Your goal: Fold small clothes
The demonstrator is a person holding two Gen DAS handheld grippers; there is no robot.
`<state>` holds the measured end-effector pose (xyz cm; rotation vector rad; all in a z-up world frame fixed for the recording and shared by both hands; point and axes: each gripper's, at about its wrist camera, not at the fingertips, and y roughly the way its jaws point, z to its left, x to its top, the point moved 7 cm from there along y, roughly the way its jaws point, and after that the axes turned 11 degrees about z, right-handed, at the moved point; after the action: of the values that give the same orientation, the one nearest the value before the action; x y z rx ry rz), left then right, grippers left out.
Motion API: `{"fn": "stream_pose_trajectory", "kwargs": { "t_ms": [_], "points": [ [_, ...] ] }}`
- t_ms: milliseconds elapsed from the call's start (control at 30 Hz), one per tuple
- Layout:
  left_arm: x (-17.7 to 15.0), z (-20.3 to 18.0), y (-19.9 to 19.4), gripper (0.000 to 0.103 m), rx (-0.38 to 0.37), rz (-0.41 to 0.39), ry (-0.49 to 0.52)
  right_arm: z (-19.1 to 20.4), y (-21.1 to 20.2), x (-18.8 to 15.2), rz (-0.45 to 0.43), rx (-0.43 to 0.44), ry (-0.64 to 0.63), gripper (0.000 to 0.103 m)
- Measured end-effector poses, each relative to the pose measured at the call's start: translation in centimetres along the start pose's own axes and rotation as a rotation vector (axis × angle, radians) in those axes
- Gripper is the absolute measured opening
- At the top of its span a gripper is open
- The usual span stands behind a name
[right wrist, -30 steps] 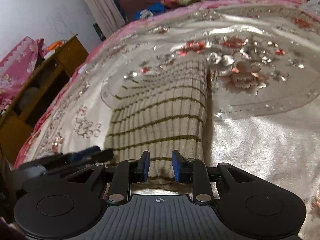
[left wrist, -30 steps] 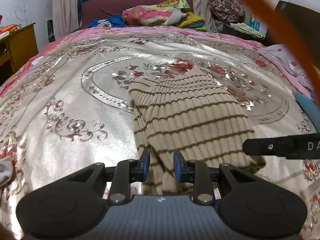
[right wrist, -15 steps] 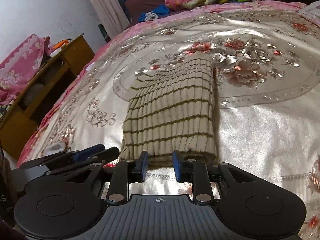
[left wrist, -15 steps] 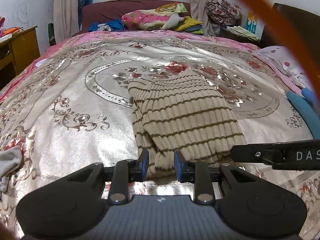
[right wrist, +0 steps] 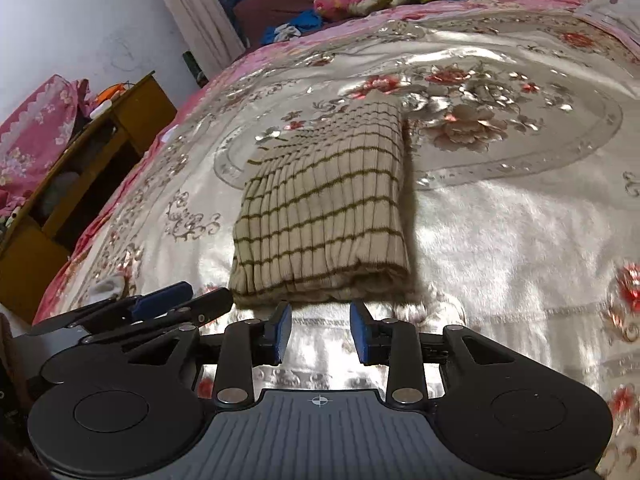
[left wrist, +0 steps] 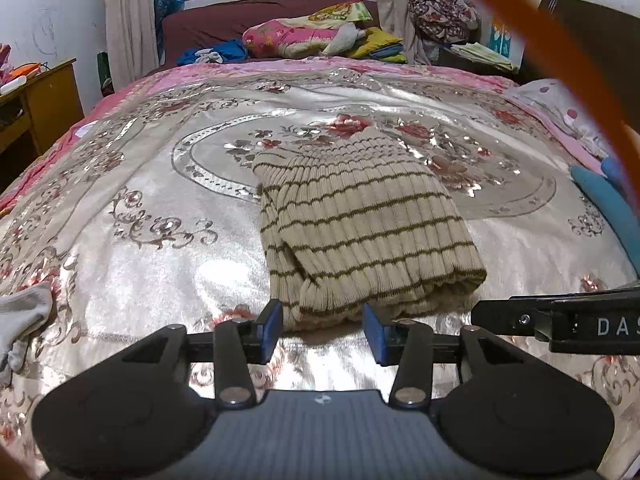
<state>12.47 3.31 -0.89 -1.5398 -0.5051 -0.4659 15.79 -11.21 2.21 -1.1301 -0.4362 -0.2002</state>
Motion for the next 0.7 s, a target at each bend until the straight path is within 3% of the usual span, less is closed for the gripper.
{"fn": "stream_pose_trajectory", "kwargs": {
  "t_ms": [700],
  "points": [
    [-3.4, -0.7, -0.7, 0.073, 0.034, 0.038, -0.007, -0.1, -1.3, -3.2, -0.032, -0.062, -0.022, 0.048]
  ]
}}
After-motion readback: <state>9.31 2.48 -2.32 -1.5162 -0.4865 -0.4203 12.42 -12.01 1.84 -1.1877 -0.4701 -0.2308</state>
